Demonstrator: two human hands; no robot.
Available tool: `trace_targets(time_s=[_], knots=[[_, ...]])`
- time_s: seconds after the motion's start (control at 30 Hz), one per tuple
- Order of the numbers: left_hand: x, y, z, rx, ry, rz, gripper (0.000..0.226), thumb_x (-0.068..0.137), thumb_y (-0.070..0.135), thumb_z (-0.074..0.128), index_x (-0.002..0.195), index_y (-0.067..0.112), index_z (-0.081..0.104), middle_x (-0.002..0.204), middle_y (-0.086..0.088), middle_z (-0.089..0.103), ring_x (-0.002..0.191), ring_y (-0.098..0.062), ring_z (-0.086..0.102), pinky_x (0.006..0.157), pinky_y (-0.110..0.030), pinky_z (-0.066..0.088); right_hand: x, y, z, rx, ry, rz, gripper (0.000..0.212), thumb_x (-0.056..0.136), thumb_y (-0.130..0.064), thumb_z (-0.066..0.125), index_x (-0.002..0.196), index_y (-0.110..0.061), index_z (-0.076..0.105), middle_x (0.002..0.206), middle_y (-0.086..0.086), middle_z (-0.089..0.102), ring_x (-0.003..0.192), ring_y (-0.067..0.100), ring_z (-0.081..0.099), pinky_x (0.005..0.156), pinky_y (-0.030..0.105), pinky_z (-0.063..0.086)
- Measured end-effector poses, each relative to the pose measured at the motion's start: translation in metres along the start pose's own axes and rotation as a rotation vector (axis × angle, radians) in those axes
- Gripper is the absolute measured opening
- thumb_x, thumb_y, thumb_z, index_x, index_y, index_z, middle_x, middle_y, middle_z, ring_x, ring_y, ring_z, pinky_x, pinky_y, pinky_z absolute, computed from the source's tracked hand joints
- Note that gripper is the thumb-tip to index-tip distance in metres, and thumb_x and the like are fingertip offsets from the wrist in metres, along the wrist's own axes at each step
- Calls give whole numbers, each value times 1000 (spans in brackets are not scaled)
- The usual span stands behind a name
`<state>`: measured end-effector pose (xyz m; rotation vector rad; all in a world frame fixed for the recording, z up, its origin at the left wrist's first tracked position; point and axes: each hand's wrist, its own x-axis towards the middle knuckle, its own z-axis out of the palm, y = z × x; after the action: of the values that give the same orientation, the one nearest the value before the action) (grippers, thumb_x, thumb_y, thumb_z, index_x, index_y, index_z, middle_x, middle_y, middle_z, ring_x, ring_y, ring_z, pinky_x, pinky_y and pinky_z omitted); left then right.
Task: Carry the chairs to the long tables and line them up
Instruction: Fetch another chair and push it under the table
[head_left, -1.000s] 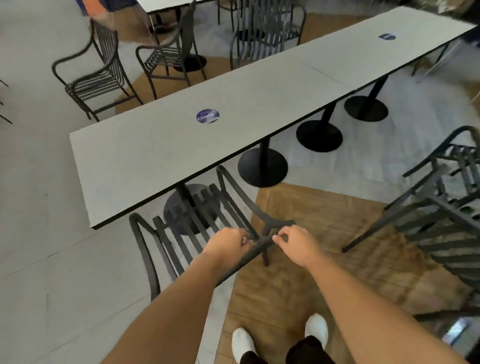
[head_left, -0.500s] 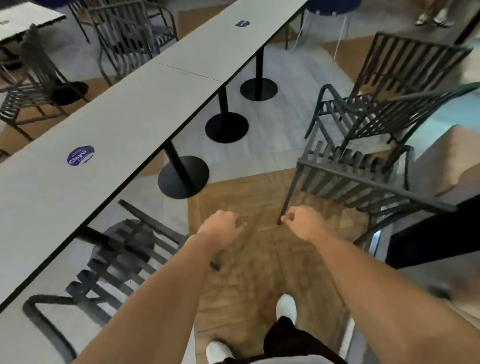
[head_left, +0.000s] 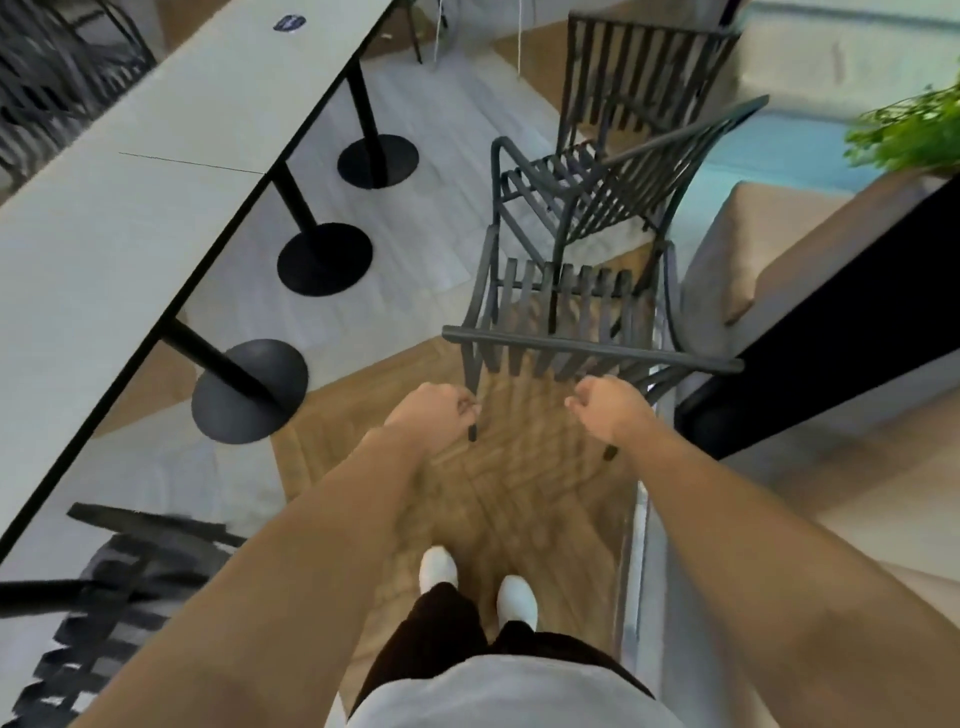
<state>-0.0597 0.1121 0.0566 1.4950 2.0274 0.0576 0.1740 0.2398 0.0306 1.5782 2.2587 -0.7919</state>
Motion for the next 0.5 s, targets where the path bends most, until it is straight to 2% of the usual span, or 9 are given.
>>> trace_targets(time_s=[0.1,0.17,0.27,0.33,0.5], knots=[[38,10,-2,12,-21,56,35,104,42,48,120,20,69,114,-3,72,107,-27,65,89,-37,52,37,33,4,26,16,48,46,100,-56,41,123,-22,62,126,8,62,123,33,52,100,48,49],[66,13,-5,51,-40,105,38,103,43,48,128,21,67,123,-3,69,112,-26,64,95,-42,53,39,34,-7,44,33,85,50,98,-58,39,127,-24,61,131,4,59,121,31,51,99,48,49],[109,17,-11,93,-77,167,45,104,44,48,143,23,57,139,-3,59,123,-26,58,103,-44,49,41,27,-31,68,51,135,45,103,-44,49,141,-21,52,137,9,50,129,33,46,103,47,46],[134,21,-17,134,-96,211,50,105,43,47,151,23,48,148,-4,50,134,-28,48,110,-44,43,53,28,-40,78,40,170,47,103,-43,51,145,-21,48,139,11,49,130,34,46,103,46,45],[185,28,-32,217,-157,274,56,105,44,48,156,21,39,150,-5,44,140,-30,39,113,-45,40,87,32,-56,137,34,239,49,101,-42,55,145,-23,48,136,8,49,125,32,49,102,44,48]])
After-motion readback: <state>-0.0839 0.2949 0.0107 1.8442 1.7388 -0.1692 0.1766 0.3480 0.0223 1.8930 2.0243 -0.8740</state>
